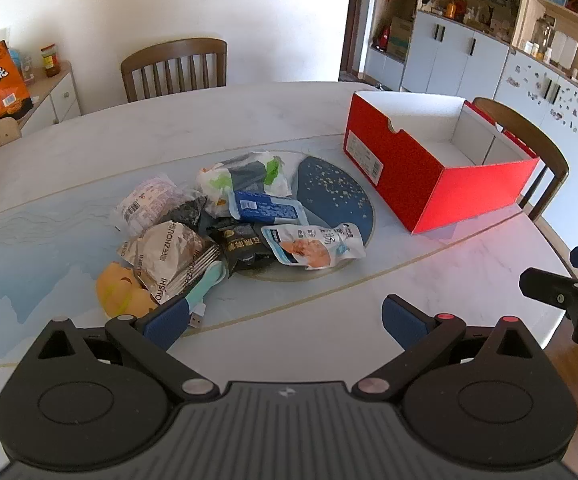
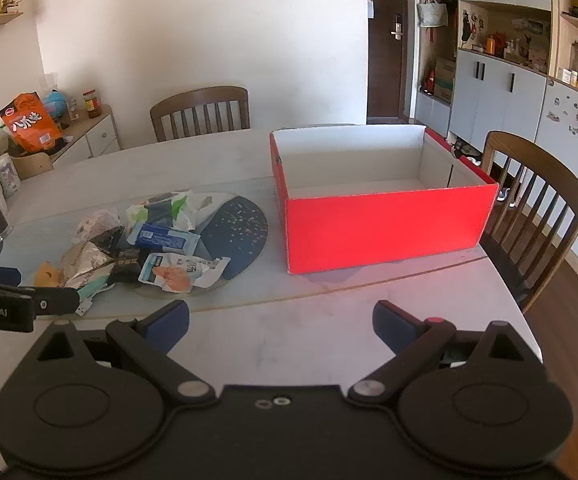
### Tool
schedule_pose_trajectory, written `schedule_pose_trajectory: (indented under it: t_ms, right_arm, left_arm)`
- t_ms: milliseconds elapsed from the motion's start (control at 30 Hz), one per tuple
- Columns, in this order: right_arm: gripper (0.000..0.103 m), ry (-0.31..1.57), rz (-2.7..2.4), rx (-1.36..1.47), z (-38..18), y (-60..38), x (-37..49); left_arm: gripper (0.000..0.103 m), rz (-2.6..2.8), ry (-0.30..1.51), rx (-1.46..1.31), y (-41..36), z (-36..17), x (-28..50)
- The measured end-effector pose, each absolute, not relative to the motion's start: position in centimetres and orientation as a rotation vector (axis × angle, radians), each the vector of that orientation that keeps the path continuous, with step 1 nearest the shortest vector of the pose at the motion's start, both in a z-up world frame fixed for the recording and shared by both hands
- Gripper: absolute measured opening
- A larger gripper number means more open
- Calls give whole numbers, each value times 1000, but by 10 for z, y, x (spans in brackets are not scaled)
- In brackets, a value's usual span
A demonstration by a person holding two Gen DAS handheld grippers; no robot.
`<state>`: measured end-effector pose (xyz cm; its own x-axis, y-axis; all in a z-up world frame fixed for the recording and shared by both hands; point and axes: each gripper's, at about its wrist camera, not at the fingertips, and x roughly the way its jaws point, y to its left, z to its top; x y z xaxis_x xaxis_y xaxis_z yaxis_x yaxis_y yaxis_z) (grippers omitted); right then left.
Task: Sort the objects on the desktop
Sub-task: 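Move both grippers toward the pile of snack packages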
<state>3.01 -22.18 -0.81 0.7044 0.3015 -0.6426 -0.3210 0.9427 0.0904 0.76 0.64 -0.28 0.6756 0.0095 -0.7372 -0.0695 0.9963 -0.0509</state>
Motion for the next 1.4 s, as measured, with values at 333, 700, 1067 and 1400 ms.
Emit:
schedule_pose_trajectory:
  t_ms: [333,700,1067,1400]
  right_arm:
    - [99,694,396,-44,-5,-220,29]
    - [99,682,458,-46,-8,-198,40]
    - [98,688,519,-60,-20,-156,59]
    - [95,727,502,-79,-44,-129,79]
  left_arm:
    - [103,78,778,-114,13,0,0]
    - [103,143,757,-129,32,-4,-5]
    - [103,200,759,-106,62,-22,10]
    - [103,198,790,-109,94,-48,23]
